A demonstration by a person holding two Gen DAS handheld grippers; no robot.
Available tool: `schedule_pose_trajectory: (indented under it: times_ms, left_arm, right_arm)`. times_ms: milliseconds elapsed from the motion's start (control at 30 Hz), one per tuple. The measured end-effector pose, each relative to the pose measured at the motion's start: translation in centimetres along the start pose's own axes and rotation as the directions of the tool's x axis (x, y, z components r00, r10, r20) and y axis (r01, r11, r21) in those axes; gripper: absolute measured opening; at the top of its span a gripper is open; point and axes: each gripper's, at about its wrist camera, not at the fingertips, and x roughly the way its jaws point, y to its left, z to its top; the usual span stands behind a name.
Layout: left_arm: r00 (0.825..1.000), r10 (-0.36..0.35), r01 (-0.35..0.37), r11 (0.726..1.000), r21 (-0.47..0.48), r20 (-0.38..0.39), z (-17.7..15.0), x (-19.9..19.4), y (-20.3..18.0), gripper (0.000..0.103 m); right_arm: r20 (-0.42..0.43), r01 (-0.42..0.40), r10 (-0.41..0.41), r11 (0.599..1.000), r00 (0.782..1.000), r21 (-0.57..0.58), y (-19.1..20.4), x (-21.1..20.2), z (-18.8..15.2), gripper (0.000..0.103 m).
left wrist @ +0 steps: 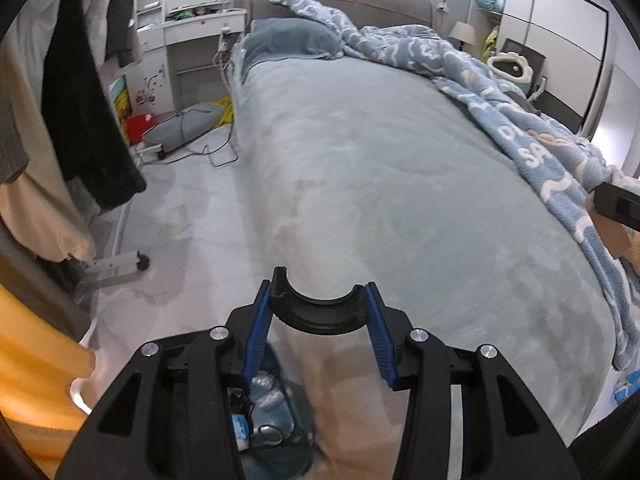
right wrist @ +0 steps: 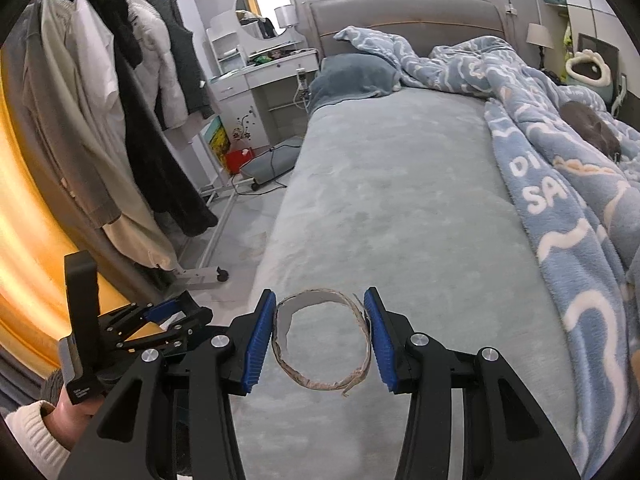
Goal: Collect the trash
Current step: 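Carry the tape roll and black curved piece over the green bin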
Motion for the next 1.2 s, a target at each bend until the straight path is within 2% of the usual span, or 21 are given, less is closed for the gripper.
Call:
schedule_pose_trajectory:
  times_ms: [333, 733, 1200]
  left_arm:
    - [0.997, 0.049, -0.051, 0.998, -0.040, -0.063, -1.8, 0.2, 3.9, 0.049]
    - [0.978, 0.062, -0.085, 0.990, -0.109, -0.200, -4.6, 2.0, 9.4, 0.049]
    - [0.906, 0.048, -0.100, 0.990, -0.102, -0.420, -9.3, 4.8, 13.7, 0.051]
  right_arm:
    - [-0.026, -0.066, 0.066, 0.997, 0.998, -0.030, 4.8, 2.5, 0.2, 0.046]
    - [-0.076, -0.168, 0.163, 0.984, 0.984, -0.066, 10.9, 6.5, 0.5, 0.047]
    - [-0.145, -0.253, 0.237, 0.962, 0.961, -0.102, 16.6, 10.8, 0.2, 0.047]
